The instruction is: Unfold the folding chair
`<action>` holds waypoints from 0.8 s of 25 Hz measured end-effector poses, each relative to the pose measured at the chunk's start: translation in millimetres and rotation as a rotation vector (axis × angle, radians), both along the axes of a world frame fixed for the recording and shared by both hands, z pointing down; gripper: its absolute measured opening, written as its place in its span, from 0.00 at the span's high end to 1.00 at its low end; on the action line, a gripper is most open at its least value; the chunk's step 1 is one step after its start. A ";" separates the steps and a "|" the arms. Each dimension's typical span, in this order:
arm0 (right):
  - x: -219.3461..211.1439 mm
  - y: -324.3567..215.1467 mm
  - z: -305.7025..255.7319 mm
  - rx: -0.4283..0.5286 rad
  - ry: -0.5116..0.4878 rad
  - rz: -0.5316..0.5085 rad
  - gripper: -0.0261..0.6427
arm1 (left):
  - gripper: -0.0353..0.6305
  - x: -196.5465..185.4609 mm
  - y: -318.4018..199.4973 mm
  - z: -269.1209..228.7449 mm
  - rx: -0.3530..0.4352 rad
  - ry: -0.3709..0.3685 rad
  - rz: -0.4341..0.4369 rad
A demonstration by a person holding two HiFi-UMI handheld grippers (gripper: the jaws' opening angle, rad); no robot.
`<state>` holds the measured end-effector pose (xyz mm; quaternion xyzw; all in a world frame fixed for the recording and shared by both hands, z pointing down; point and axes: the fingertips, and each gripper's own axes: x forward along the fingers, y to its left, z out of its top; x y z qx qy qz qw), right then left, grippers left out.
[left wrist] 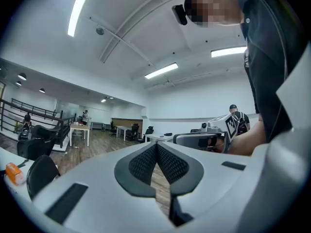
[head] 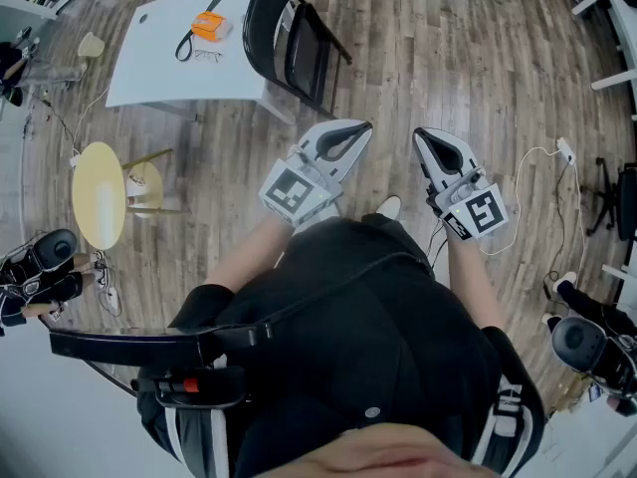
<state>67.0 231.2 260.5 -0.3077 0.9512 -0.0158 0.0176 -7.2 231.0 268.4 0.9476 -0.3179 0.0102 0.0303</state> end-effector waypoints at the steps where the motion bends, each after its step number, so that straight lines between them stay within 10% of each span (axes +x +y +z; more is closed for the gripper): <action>1: -0.2 -0.6 1.1 -0.004 -0.003 0.001 0.95 | 0.94 -0.8 -0.9 -0.5 0.002 0.004 -0.003; 20: -6.2 1.7 -0.8 0.032 -0.023 -0.100 0.95 | 0.94 16.6 -5.5 3.4 -0.040 0.045 0.013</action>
